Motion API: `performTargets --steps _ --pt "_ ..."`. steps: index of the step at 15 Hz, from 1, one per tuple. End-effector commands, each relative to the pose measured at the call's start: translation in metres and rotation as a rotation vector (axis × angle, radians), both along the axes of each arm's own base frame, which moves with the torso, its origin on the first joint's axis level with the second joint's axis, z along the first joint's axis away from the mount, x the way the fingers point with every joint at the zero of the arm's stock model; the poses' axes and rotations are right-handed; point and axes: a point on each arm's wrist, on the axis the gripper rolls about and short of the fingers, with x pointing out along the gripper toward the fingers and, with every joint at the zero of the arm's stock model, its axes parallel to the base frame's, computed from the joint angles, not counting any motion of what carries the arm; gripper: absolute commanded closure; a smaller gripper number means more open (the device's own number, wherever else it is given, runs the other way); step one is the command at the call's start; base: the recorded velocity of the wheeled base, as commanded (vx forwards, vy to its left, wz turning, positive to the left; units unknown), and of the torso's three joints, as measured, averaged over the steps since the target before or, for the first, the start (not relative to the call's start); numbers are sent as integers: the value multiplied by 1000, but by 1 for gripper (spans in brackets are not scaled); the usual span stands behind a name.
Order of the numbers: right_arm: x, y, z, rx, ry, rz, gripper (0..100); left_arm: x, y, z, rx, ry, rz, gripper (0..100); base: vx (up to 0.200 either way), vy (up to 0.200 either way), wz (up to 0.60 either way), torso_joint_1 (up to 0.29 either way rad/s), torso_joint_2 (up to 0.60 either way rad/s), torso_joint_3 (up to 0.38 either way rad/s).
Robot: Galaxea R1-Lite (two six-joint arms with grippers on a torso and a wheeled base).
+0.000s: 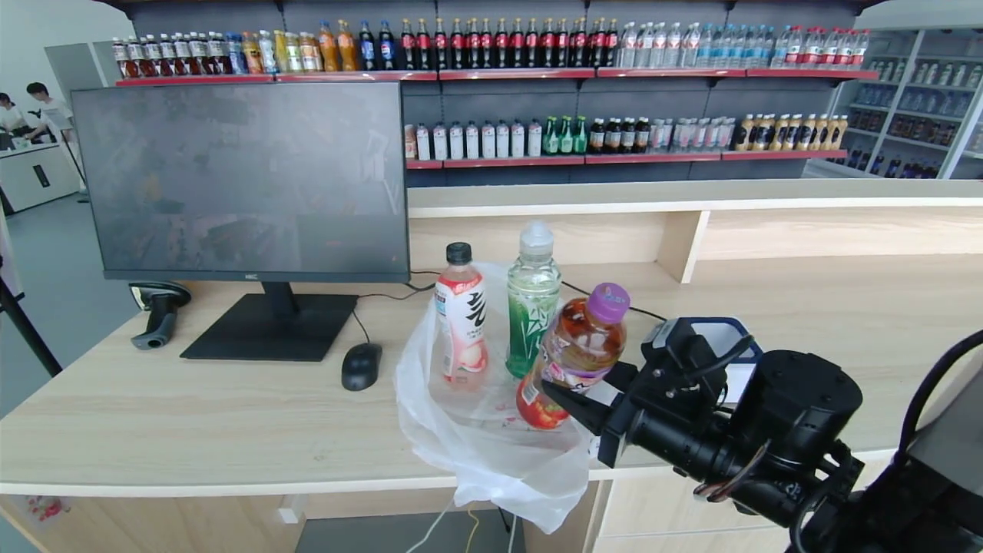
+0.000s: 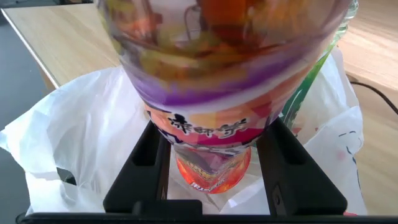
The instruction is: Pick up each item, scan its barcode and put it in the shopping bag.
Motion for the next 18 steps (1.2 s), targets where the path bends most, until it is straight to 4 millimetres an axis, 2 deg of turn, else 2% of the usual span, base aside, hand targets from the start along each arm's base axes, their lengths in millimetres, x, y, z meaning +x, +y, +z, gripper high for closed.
performTargets --steps 1,11,18 --pt "8 6 -10 -12 15 1 100 0 0 0 0 -1 0 0 0 0 0 0 0 0" --pt "19 14 -25 -29 39 1 100 0 0 0 1 -1 0 0 0 0 0 0 0 0" --pt "22 15 -26 -28 37 1 100 0 0 0 0 -1 0 0 0 0 0 0 0 0"
